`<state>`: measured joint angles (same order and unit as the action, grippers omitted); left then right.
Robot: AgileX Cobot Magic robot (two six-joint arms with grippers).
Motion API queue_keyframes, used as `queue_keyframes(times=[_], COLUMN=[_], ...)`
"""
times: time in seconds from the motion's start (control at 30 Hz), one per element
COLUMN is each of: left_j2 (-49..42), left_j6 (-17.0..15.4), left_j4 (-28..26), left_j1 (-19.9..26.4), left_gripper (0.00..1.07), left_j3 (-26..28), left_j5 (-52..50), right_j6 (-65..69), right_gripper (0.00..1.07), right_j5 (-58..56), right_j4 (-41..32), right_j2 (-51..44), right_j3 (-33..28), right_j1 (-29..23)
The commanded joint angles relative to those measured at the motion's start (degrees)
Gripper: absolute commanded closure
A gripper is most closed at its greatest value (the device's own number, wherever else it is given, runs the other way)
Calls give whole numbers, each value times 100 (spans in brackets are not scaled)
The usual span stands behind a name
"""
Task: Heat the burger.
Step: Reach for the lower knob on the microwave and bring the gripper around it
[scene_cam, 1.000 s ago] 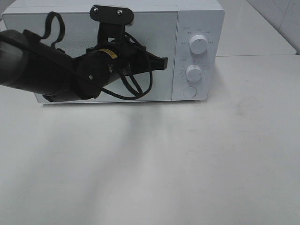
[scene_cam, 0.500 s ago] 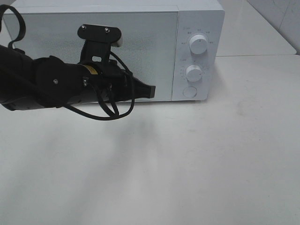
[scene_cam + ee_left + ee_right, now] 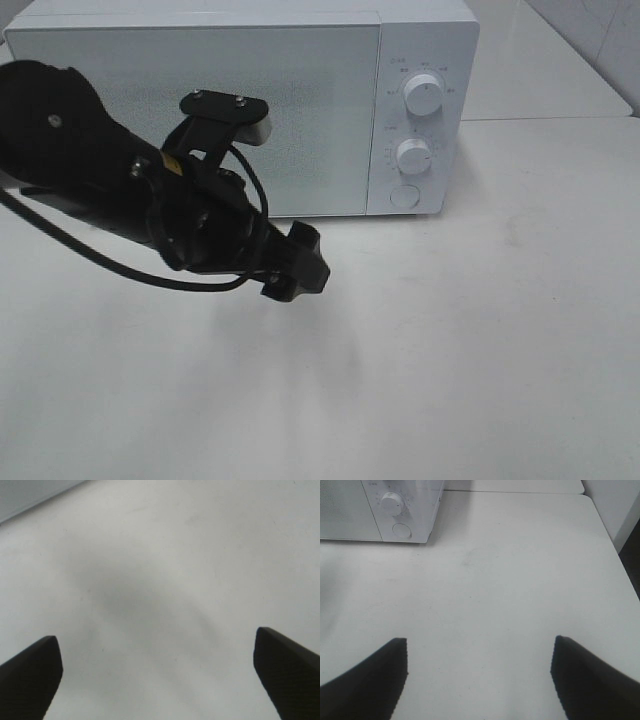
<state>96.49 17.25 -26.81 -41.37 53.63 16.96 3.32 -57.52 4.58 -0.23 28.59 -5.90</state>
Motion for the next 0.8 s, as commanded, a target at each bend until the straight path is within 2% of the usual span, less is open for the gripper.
queue_keyframes(times=[0.03, 0.07, 0.13, 0.17, 0.23, 0.27, 0.33, 0.43, 0.53, 0.6, 0.63, 0.67, 0.7, 0.73, 0.8], left_j2=[-246, -246, -378, -378, -527, -527, -688, -733, -1003, -1066, -1215, -1215, -1404, -1404, -1690], left_j6=[-57, -57, -57, -57, -57, -57, -57, -57, -57, -63, -166, -166, -332, -332, -584], left_j4=[97, 97, 97, 97, 92, 92, 97, 97, 166, 178, 286, 286, 504, 504, 922], left_j1=[298, 298, 688, 688, 1129, 1129, 1776, 1954, 2767, 2905, 3191, 3191, 3472, 3472, 3930], left_gripper=[7, 7, 7, 7, 7, 7, 7, 7, 7, 7, 7, 7, 7, 7, 7], left_j3=[-17, -17, -17, -17, -17, -17, -17, -17, -17, -17, -17, -17, -17, -17, -17], left_j5=[928, 928, 1748, 1748, 2401, 2401, 3352, 3558, 4148, 4228, 4372, 4372, 4521, 4521, 4750], right_j6=[52, 52, 52, 52, 52, 52, 52, 52, 52, 52, 46, 46, 46, 46, 40], right_gripper=[31, 31, 31, 31, 31, 31, 31, 31, 31, 31, 31, 31, 31, 31, 31], right_j5=[34, 34, 34, 34, 34, 34, 34, 34, 34, 34, 34, 34, 34, 34, 34], right_j4=[-11, -11, -11, -11, -11, -11, -11, -11, -11, -11, -11, -11, -11, -11, -11], right_j2=[-155, -155, -155, -155, -155, -155, -155, -155, -155, -155, -155, -155, -155, -155, -155], right_j3=[-6, -6, -6, -6, -6, -6, -6, -6, -6, -6, -6, -6, -6, -6, -6], right_j1=[46, 46, 46, 46, 46, 46, 46, 46, 46, 46, 46, 46, 46, 46, 46])
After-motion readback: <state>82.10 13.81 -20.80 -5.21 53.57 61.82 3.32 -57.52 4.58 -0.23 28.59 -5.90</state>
